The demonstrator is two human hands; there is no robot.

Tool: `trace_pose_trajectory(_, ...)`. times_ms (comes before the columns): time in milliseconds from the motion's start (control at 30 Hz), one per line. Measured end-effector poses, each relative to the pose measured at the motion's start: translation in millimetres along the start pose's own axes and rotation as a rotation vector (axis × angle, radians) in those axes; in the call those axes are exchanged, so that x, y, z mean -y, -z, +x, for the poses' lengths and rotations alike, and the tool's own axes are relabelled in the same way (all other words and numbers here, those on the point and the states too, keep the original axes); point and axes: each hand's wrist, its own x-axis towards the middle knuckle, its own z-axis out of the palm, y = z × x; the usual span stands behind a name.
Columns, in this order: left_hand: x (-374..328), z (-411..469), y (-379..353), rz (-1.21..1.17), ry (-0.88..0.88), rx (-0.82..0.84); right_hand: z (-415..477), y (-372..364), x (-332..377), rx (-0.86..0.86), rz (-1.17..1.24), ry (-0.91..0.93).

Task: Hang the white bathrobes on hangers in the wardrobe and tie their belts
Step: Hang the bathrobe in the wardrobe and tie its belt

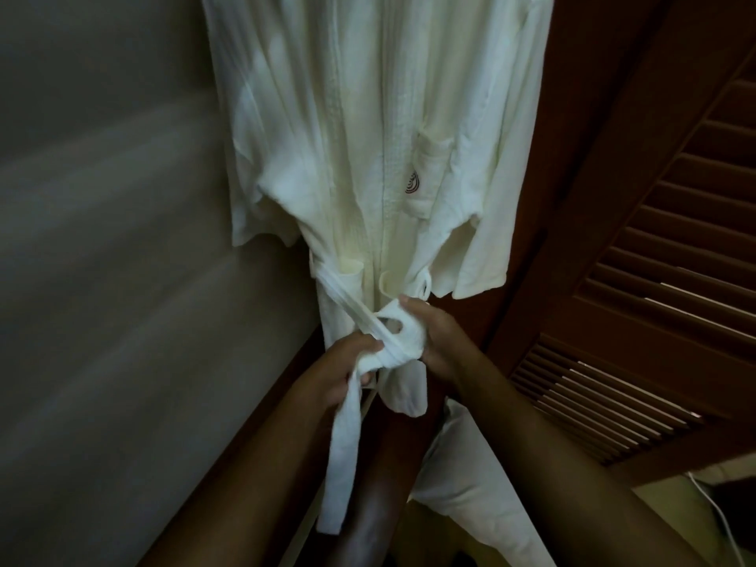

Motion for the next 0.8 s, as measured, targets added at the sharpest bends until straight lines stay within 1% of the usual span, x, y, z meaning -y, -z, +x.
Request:
trace_pose_trajectory(100, -9.8, -5.5, -11.6, -0.214, -0.038, 0.080, -1.0, 2.8, -0.7, -0.008, -0.158, -0.055)
trace_pose_trajectory(167, -13.7, -3.5, -13.6, -0.232, -0.070, 0.083, -1.7, 5.0, -3.1, -0.056, -0.225, -0.107)
trace_pose_trajectory(233, -14.7, -1.3, -17.1, -0.171, -0.112, 0.070, -1.9, 6.7, -8.2, -0.102, -0.277, -0.072)
trace_pose_trajectory(267, -14.2, 1.1, -16.6, -0.131, -0.122, 0.030, -1.9, 6.7, -10.7, -0.151, -0.347, 0.003)
trace_pose_trajectory(300, -13.7, 2.7, -16.8, -0.093, -0.132, -0.014, -3.1, 7.5, -12.1, -0.218, -0.491, 0.116)
trace_pose_trajectory(333, -14.8, 1.6, -18.5, -0.071, -0.144, -0.047, -4.3, 9.9, -13.0, -0.281, -0.664, 0.249)
trace_pose_trajectory(367, -15.0, 2.3, -16.0, -0.049, -0.159, -0.063, -6.5, 11.5, -12.0, -0.331, -0.832, 0.420)
trace_pose_trajectory(400, -16.1, 1.6, -14.3, -0.019, -0.163, -0.068, -11.0, 11.3, -9.5, -0.337, -0.967, 0.590)
trace_pose_trajectory(433, -17.8, 0.7, -12.1, 0.020, -0.170, -0.062, -16.6, 7.9, -4.5, -0.291, -1.067, 0.687)
trace_pose_trajectory(467, -21.3, -2.9, -11.1, 0.062, -0.172, -0.057, -23.3, 2.4, 2.7, -0.214, -1.136, 0.722)
trace_pose_trajectory(533, -26.6, -6.0, -8.3, 0.198, -0.177, -0.071, -21.8, -0.9, 7.5, -0.091, -1.239, 0.646)
trace_pose_trajectory(567, -28.0, -6.5, -7.5, 0.270, -0.186, -0.068, -19.9, -1.0, 7.6, -0.086, -1.260, 0.598)
trace_pose_trajectory(600, -30.2, -9.5, -8.1, 0.328, -0.194, -0.063, -17.8, -0.4, 9.0, -0.110, -1.255, 0.563)
trace_pose_trajectory(633, -30.4, -11.2, -8.1, 0.378, -0.207, -0.049, -15.6, 0.6, 10.3, -0.128, -1.200, 0.529)
trace_pose_trajectory(700, -29.3, -16.0, -4.7, 0.476, -0.236, 0.019, -9.5, 6.4, 11.3, -0.137, -1.008, 0.446)
trace_pose_trajectory(733, -28.4, -18.2, -2.4, 0.528, -0.247, 0.067, -8.9, 9.1, 13.0, -0.145, -0.874, 0.389)
trace_pose_trajectory(800, -22.6, -16.0, 6.6, 0.650, -0.262, 0.097, -7.4, 18.0, 18.2, -0.152, -0.491, 0.231)
